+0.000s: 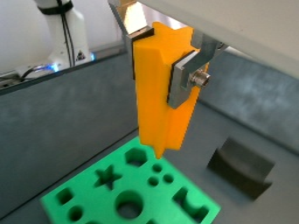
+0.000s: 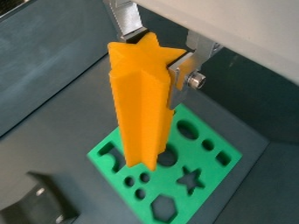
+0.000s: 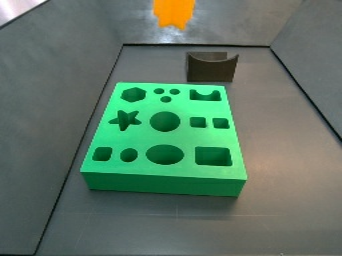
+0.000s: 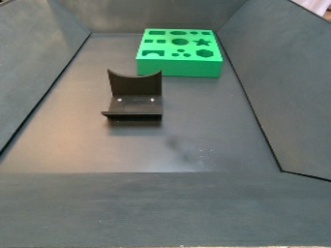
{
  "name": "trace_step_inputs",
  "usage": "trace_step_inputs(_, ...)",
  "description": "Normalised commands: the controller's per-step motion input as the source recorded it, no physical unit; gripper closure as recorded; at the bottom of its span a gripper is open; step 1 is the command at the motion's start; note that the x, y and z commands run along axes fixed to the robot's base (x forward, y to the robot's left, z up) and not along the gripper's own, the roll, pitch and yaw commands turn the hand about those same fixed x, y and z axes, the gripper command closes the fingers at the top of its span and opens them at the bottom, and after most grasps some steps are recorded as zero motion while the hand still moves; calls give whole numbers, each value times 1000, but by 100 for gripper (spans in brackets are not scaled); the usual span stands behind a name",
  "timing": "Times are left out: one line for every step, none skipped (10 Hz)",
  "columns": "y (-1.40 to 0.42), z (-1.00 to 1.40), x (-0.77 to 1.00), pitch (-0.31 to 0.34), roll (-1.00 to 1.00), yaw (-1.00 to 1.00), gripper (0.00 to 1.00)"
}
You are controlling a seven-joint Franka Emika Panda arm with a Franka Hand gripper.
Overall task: Pick up the star object. Move up. Place the star object on the fixture. Regrasp the star object. Move to above the board. Insert the star object.
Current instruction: Move to above the board, then insert the star object.
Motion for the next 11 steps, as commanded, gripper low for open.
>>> trace_step_inputs(46,7,-121,-181,-652,-19,100)
trace_step_inputs(36,4,-107,-155,-453,-16,100)
trace_step_inputs(25,2,-72,-107,-269,-13,100)
trace_step_inputs(25,3,-54,-84,-211,-14,100)
trace_step_inputs(0,-43,0,0,39,0,100)
trace_step_inputs(0,0,0,0,-13,0,100)
trace_step_inputs(0,-31,-34,0,0,0,100)
trace_step_inputs(0,-126,-146,0,0,-31,100)
trace_step_inputs(0,-234,-197,0,0,-34,100)
trace_step_inputs(11,-26,0,6,0,9,100)
trace_step_inputs(0,-66,-166,0,0,0,100)
